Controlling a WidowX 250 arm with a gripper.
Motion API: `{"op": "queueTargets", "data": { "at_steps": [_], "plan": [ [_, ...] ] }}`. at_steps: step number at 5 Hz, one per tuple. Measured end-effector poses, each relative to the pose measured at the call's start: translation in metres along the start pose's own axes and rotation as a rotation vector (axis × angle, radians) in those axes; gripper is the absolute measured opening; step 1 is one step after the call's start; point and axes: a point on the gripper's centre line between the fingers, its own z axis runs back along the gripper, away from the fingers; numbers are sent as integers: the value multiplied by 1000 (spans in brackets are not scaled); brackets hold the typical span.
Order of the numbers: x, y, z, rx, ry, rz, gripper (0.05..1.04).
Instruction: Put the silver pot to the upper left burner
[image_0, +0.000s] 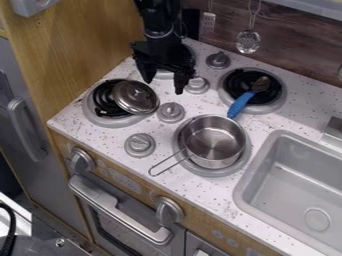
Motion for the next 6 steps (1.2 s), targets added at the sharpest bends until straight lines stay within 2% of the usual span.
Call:
{"op": "queueTargets", "data": {
  "at_steps": [1, 2, 3, 4, 5, 6],
  "plan": [
    [-11, -2, -12, -7, 45, 1, 997],
    [-36, -33, -13, -29, 88, -48, 997],
    [-40, -79, -1, -25, 67, -143, 997],
    [-43, -109, -1, -31, 45, -205, 997],
    [-47, -119, -13, -34, 76, -187, 997],
    [-51, -119, -40, -14, 110, -158, 997]
  ]
}}
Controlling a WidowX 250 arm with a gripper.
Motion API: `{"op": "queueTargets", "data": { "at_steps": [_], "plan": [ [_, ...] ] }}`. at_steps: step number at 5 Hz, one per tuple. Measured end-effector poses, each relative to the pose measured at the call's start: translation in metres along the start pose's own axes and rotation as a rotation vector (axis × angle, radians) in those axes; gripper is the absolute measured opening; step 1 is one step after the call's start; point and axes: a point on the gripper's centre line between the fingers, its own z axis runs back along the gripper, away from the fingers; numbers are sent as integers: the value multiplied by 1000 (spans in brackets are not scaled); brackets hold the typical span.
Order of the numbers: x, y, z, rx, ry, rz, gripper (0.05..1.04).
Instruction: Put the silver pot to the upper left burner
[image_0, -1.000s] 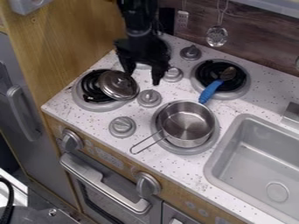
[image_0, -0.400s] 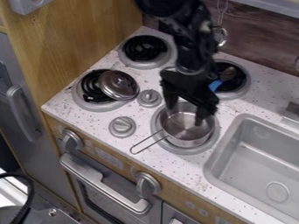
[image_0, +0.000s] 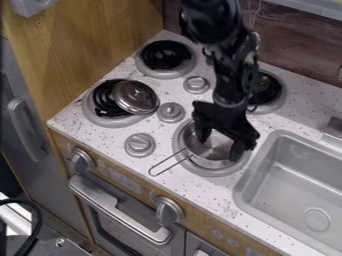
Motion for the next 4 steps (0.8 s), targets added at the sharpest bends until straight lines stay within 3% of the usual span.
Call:
{"op": "queueTargets", "data": {
  "at_steps": [1, 3, 4],
  "plan": [
    [4, -2, -22, 8, -9, -6, 997],
    [4, -10, -39, 29, -2, -60, 970],
    [2, -7, -40, 54, -2, -78, 677]
  ]
}}
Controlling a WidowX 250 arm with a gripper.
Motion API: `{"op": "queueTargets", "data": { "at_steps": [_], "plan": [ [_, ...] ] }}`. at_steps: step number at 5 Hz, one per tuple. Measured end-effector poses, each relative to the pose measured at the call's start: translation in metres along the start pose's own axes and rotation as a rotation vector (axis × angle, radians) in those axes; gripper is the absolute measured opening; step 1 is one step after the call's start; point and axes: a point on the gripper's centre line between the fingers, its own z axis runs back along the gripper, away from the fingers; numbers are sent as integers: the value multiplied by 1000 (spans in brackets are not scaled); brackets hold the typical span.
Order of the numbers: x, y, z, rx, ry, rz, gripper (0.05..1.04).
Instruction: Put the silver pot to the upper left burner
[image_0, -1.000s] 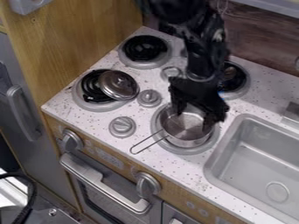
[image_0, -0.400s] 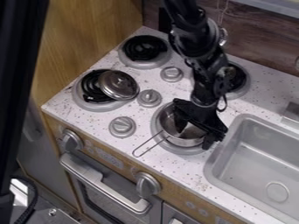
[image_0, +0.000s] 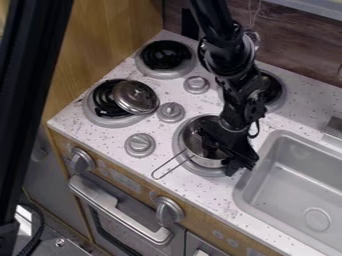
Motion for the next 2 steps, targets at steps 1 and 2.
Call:
{"op": "queueTargets", "data": {
  "at_steps": [1, 2],
  "plan": [
    [-1, 3, 1, 13, -7, -32, 413],
    [5, 17, 3, 20, -23, 4, 186]
  ]
}}
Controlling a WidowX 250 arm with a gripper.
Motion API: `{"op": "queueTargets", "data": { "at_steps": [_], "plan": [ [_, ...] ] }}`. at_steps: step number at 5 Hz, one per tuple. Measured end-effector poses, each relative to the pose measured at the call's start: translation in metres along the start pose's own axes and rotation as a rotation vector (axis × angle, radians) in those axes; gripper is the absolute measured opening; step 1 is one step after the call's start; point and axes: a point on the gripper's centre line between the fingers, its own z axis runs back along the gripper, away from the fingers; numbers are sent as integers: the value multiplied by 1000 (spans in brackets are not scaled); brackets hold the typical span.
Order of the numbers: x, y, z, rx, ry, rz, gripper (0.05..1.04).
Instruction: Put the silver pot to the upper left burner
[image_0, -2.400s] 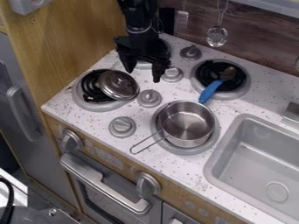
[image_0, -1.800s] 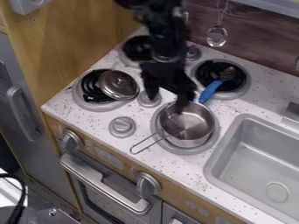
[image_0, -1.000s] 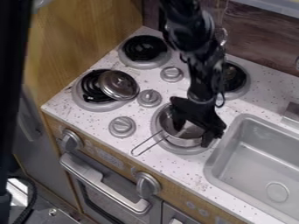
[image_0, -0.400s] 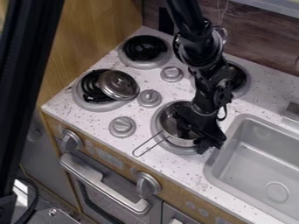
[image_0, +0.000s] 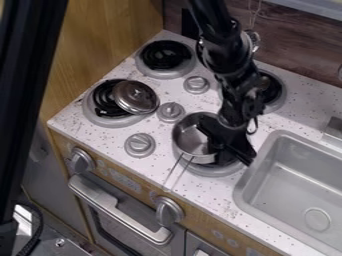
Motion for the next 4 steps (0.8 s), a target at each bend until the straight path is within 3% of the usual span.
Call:
{"op": "queueTargets", "data": {
  "at_steps": [1, 2, 3, 4],
  "plan": [
    [32, 43, 7, 47, -83, 82, 84],
    [82, 90, 15, 117, -150, 131, 75],
    [104, 118, 1, 143, -111, 137, 75],
    [123, 145, -10, 180, -138, 122, 74]
  ]
}}
